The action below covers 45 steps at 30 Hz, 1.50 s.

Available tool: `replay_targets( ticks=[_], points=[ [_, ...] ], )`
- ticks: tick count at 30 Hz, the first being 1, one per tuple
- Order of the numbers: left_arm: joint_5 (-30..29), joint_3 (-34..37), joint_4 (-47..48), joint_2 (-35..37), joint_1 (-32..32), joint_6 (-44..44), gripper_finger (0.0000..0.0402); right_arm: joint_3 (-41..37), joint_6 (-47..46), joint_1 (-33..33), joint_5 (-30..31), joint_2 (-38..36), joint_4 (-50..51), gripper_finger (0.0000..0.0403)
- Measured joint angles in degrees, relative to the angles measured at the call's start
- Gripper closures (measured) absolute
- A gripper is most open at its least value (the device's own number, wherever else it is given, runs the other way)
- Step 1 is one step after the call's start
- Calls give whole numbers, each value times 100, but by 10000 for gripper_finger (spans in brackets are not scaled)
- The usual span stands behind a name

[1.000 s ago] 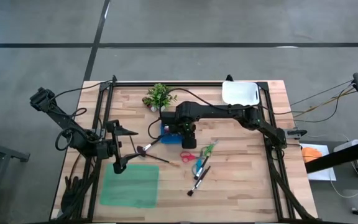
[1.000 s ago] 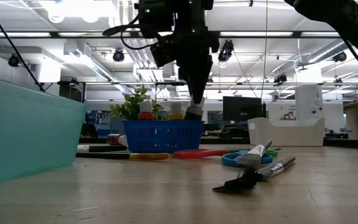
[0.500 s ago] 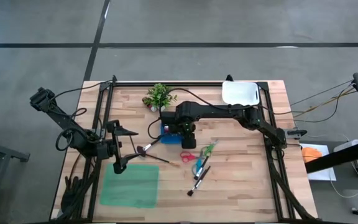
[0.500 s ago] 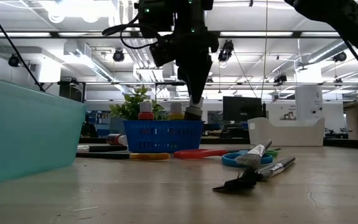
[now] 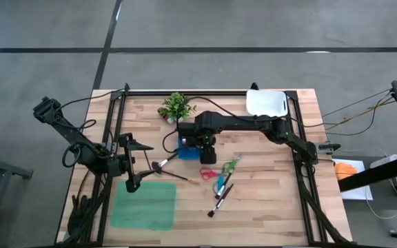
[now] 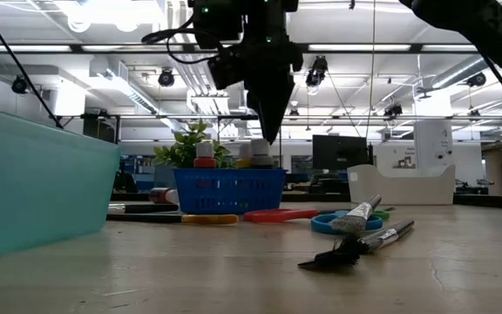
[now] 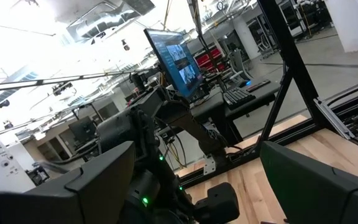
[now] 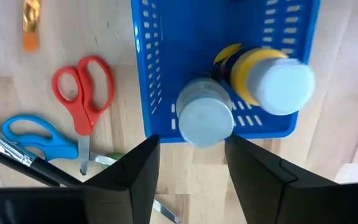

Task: Pick & Place Paint Supplies
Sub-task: Put the grey paint into the blue bin, then put the red paint into the blue bin

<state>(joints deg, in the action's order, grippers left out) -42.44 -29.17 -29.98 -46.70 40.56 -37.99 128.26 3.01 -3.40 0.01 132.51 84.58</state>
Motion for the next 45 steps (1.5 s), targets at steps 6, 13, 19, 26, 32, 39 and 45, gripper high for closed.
replay_targets(
  ticks=[6, 13, 19, 26, 32, 39, 45],
  points=[
    [0, 0, 9, 0, 0, 12, 46, 307, -56, 0, 243, 0, 51, 221],
    [-1, 0, 125, 0, 0, 57, 46, 662, -155, 0, 319, -2, 187, 221],
    [-605, 0, 519, 0, 0, 252, 46, 656, -237, 171, 316, -199, 235, 221],
    [-2592, 0, 1236, 0, -10, 840, 46, 656, -489, 723, 304, -574, 276, 220],
    [-2661, -11, 2611, 11, -396, 1988, 46, 656, -931, 1368, 468, -838, 356, 220],
    [-1487, -15, 3411, 48, -2383, 3302, 47, 650, -1243, 2118, 1046, -927, 371, 220],
    [230, -15, 3454, 138, -5401, 5021, 47, 650, -1422, 2506, 1270, -927, 442, 220]
  ],
)
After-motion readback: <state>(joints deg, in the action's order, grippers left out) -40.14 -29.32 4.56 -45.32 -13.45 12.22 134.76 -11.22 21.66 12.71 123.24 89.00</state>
